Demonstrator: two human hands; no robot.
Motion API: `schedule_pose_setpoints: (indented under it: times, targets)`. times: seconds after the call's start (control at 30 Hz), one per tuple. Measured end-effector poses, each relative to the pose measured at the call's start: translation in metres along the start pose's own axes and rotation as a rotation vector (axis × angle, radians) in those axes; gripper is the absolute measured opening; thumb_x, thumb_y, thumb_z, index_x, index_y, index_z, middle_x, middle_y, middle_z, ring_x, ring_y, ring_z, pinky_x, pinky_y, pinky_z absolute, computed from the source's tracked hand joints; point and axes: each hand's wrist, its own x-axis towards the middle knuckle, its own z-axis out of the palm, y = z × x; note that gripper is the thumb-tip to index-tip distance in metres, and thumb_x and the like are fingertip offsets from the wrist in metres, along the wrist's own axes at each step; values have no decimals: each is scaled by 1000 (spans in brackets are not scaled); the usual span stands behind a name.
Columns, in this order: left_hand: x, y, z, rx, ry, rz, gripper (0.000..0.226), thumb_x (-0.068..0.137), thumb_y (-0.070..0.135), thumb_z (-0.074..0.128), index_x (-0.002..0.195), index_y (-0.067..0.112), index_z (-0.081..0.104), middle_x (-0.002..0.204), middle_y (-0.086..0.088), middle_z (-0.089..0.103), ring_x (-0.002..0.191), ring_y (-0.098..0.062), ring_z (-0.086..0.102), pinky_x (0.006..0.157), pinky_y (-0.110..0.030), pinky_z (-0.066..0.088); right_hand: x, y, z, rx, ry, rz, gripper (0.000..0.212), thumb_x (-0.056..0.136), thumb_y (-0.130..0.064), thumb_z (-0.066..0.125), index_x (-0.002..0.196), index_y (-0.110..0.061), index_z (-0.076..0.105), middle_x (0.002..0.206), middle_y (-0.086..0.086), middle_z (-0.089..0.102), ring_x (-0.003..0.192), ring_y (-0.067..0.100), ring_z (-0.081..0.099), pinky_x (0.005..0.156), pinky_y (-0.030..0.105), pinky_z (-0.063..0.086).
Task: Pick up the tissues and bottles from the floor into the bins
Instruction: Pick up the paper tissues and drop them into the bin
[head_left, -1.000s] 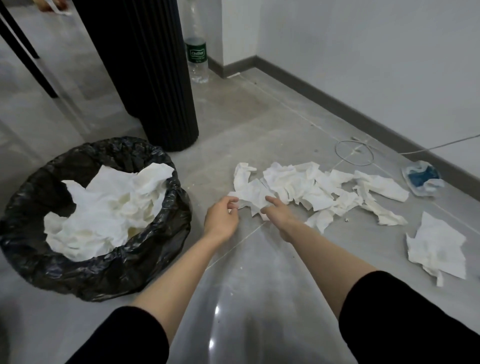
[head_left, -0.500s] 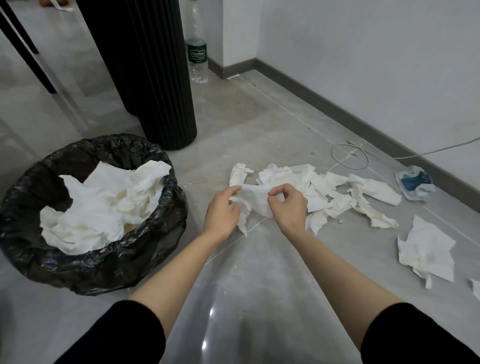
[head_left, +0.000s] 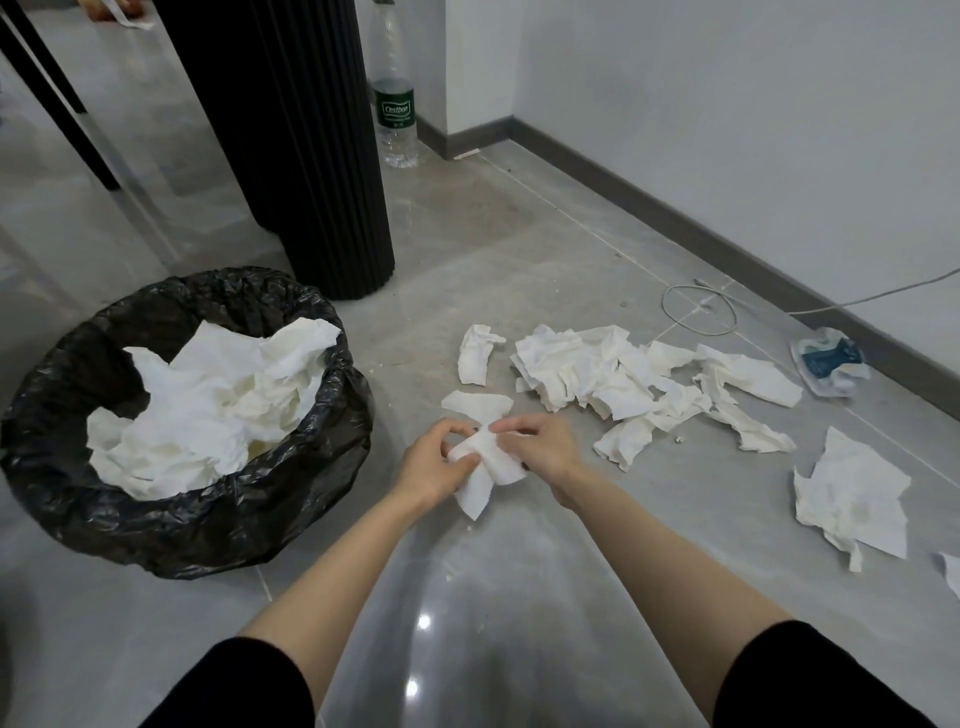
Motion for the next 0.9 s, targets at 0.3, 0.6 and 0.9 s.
schedule_pose_setpoints:
  times: [0.3, 0.6, 0.9]
  targets:
    - [-2, -30, -23, 169, 117, -48, 19, 83, -2, 45, 84, 11, 59, 83, -10, 61, 74, -20, 51, 57, -26, 34, 32, 0, 25, -812, 23, -390, 41, 92, -10, 45, 131, -21, 55, 146, 0, 41, 134, 24, 31, 106, 29, 26]
    - [2, -50, -20, 235, 66, -76, 30, 75, -4, 51, 83, 9, 78, 86, -8, 69, 83, -20, 66, 61, -15, 41, 45, 14, 44, -1120, -229, -116, 56, 97, -22, 35, 150, -30, 18, 151, 5, 26, 134, 33, 26, 108, 45, 29]
    - [-14, -58, -12, 430, -53, -91, 19, 87, 8, 46, 99, 8, 60, 110, 0, 44, 100, -18, 50, 97, -35, 41, 38, 26, 39, -1099, -117, -165, 41, 98, -46, 33, 128, -28, 55, 131, 7, 44, 124, 27, 40, 98, 42, 36]
